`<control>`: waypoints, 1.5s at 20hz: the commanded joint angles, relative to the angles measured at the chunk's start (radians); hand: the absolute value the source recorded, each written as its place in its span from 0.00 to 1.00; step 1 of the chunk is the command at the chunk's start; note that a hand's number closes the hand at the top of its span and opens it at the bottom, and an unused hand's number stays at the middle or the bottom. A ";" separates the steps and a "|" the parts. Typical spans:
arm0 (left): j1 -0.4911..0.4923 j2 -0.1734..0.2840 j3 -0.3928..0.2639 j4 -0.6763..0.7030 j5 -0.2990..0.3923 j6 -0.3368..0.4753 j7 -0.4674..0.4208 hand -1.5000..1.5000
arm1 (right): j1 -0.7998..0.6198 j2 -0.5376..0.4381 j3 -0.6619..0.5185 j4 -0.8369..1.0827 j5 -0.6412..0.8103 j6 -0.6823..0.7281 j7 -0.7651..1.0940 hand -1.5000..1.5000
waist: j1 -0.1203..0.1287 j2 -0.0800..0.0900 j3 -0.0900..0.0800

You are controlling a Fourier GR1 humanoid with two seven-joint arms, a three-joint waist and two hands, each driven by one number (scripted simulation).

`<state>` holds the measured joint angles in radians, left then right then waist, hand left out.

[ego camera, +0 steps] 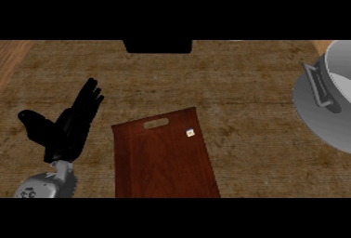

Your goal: Pick the croissant from the tray and place it in the pot

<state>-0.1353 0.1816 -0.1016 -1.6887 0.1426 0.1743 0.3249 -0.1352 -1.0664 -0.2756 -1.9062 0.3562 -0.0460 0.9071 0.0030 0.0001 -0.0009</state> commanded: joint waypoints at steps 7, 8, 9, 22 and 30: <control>0.019 -0.003 0.011 -0.034 -0.026 -0.013 0.018 0.50 | -0.266 0.074 0.113 0.402 0.072 0.040 -0.109 1.00 | 0.019 0.004 0.001; -0.044 -0.027 0.022 0.023 -0.019 -0.010 -0.010 0.50 | -0.280 0.122 0.128 0.451 0.098 -0.014 -0.154 1.00 | 0.016 0.005 0.001; 0.032 -0.027 0.001 -0.003 -0.026 -0.031 -0.046 0.50 | -0.345 0.114 0.125 0.486 0.088 0.019 -0.143 1.00 | 0.019 0.004 0.001; -0.033 -0.047 0.001 0.021 -0.047 -0.017 0.015 0.50 | -0.494 0.359 0.091 0.922 0.018 -0.030 -0.298 0.00 | 0.022 0.007 0.002; 0.023 -0.027 0.042 0.018 -0.012 -0.057 -0.034 0.50 | -0.482 0.395 -0.094 0.887 -0.041 -0.313 -0.517 0.00 | 0.004 0.001 0.002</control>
<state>-0.1474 0.1441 -0.0822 -1.6725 0.1062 0.1413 0.3193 -0.6227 -0.6800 -0.2973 -1.0034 0.3324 -0.2408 0.4775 0.0134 0.0038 0.0014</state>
